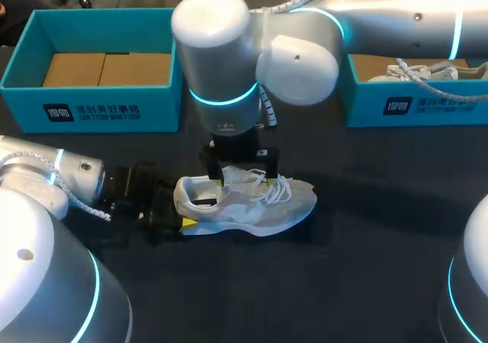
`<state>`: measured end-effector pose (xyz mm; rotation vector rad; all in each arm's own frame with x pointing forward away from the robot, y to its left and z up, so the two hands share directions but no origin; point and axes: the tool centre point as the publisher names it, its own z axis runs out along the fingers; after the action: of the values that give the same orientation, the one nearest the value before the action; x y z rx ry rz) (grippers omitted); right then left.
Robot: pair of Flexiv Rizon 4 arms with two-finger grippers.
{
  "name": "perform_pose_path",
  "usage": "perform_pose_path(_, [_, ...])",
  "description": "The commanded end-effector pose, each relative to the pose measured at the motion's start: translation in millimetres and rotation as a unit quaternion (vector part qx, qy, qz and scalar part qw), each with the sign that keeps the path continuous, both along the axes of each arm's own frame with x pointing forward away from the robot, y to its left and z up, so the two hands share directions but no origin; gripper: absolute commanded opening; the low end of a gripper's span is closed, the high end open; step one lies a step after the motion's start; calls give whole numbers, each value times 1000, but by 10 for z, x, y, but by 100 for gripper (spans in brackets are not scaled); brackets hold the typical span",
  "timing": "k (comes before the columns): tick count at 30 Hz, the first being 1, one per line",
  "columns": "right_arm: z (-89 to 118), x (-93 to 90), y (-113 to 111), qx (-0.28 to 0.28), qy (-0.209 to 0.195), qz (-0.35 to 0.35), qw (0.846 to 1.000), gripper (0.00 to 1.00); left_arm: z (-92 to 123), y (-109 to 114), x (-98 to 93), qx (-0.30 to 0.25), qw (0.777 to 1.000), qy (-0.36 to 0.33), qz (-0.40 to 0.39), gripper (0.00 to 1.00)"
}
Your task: Take the shoe out of the shoebox, open the shoe tongue, remove and reinsert the insole, then place the shoe into the shoebox
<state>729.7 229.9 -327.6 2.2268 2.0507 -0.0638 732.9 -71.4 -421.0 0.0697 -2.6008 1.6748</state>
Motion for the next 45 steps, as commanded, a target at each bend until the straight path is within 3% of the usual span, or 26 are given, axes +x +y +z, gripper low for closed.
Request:
perform_pose_path(1, [-63,-35,140,-34,-1,-9,999,100,-42,6,41,2,1000,0,0,0])
perform_pose_path(9, [-100,-37,253,-72,0,-5,997,100,-42,6,41,2,1000,0,0,0])
perform_pose_path(31, [-262,-118,380,-107,-4,-13,994,100,-42,6,41,2,1000,0,0,0])
perform_pose_path(45, [-325,-133,268,-146,1,-32,989,100,-42,6,41,2,1000,0,0,0])
